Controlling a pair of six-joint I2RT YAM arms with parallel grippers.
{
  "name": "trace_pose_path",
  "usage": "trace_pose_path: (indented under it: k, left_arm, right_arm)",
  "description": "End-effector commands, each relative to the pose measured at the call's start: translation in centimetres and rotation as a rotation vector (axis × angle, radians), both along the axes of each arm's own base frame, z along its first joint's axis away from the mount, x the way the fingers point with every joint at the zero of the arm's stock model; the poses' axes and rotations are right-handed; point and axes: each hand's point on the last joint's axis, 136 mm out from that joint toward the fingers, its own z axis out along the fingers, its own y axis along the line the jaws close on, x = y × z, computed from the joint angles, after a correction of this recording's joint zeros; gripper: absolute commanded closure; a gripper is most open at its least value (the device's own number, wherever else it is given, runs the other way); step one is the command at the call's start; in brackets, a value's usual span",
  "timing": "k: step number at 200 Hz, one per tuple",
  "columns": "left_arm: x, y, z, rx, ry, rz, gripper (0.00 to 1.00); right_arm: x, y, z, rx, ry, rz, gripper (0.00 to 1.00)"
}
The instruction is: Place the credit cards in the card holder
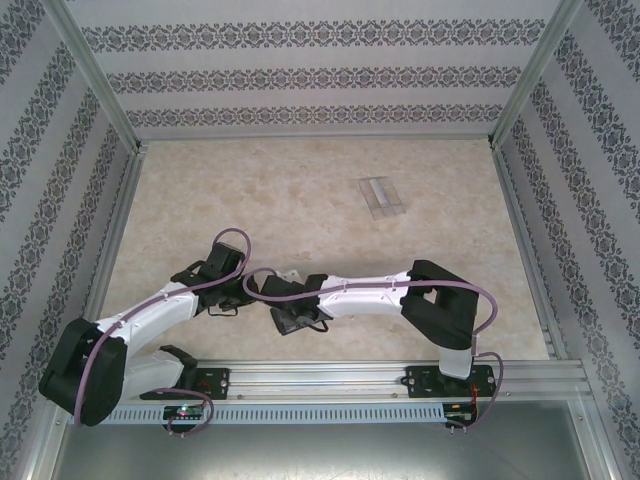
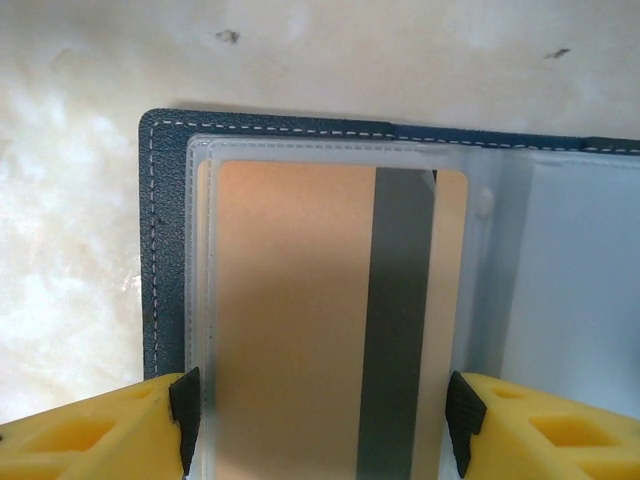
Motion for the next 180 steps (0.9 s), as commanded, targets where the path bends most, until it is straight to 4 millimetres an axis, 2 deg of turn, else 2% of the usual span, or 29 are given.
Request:
trace_pose_path:
  k: [1, 48, 79, 94, 109, 126, 150, 180]
  left_arm:
    - [-0.1, 0.2, -0.3, -0.003, 0.003, -0.003, 0.9]
    - [-0.1, -0.3, 0.0, -0.031, -0.009, -0.016, 0.88]
    - [-0.8, -1.6, 0.1, -0.097, 0.012, -0.073, 0.81]
    - [-1.0, -2.2, 0.1, -0.133, 0.016, -0.092, 0.78]
    - [-1.3, -2.6, 0.2, -0.151, 0.024, -0.104, 0.76]
    - [-1.6, -3.4, 0.4, -0.18, 0.024, -0.131, 0.67]
    - [-1.9, -4.4, 0.5, -0.202, 0.029, -0.161, 0.6]
    - [-2.6, -4.5, -0.3, -0.177, 0.06, -0.184, 0.55]
  right_arm:
    - [-0.4, 1.2, 1.3, 0.052, -0.014, 0.055, 0.32]
    - [0.4, 0.3, 3.5, 0.068, -0.086, 0.069, 0.3]
    - [1.3, -2.0, 4.8, 0.029, -0.128, 0.059, 0.29]
    - [2.1, -3.8, 5.1, 0.002, -0.156, 0.045, 0.29]
    - [3.1, -6.0, 4.7, -0.024, -0.145, 0.013, 0.31]
    - [3.6, -7.5, 3.6, -0.018, -0.098, 0.001, 0.33]
    - [3.8, -8.5, 2.4, -0.027, -0.038, 0.014, 0.32]
    - [3.7, -8.6, 1.5, -0.061, -0.008, 0.034, 0.29]
